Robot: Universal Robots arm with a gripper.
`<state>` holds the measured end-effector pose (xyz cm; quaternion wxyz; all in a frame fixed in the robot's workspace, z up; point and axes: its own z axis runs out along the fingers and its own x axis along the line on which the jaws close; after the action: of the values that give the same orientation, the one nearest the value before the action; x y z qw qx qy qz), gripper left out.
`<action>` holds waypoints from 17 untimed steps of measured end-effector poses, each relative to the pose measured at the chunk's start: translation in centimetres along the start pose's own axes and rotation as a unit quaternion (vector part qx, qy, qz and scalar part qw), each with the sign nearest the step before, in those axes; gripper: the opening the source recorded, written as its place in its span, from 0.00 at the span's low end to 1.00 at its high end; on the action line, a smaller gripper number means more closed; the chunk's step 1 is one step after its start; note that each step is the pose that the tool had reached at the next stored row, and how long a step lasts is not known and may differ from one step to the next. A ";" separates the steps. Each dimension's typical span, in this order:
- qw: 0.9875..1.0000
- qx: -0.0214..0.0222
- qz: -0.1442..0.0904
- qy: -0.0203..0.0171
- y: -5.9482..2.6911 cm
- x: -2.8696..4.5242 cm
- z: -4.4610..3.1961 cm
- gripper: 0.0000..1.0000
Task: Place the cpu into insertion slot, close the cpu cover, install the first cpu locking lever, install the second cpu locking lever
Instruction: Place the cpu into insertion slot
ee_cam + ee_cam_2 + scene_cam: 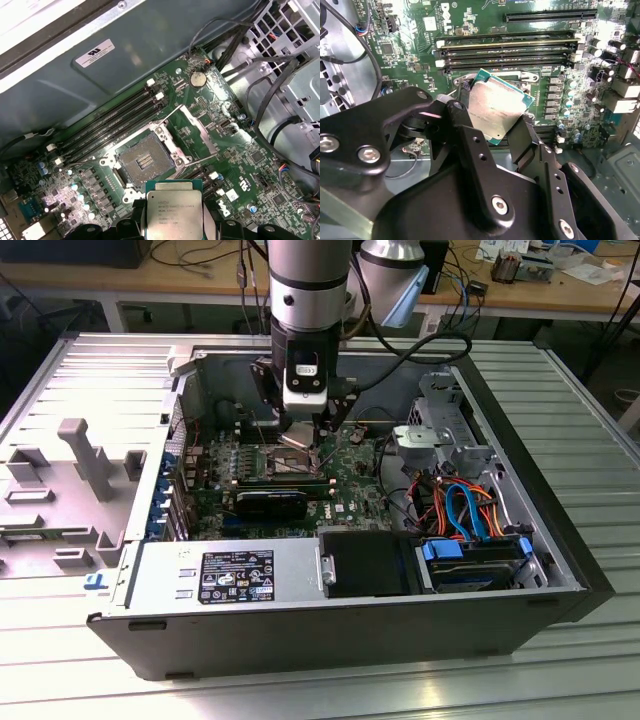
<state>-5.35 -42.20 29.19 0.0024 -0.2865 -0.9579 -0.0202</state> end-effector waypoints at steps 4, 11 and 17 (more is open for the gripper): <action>1.000 0.000 0.008 0.000 0.00 0.00 0.01 0.54; 1.000 0.000 0.024 -0.001 0.00 0.00 0.04 0.54; 0.999 0.000 0.035 -0.002 0.00 0.00 0.06 0.54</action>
<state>-5.35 -42.20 29.14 0.0015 -0.3200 -0.9472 -0.0198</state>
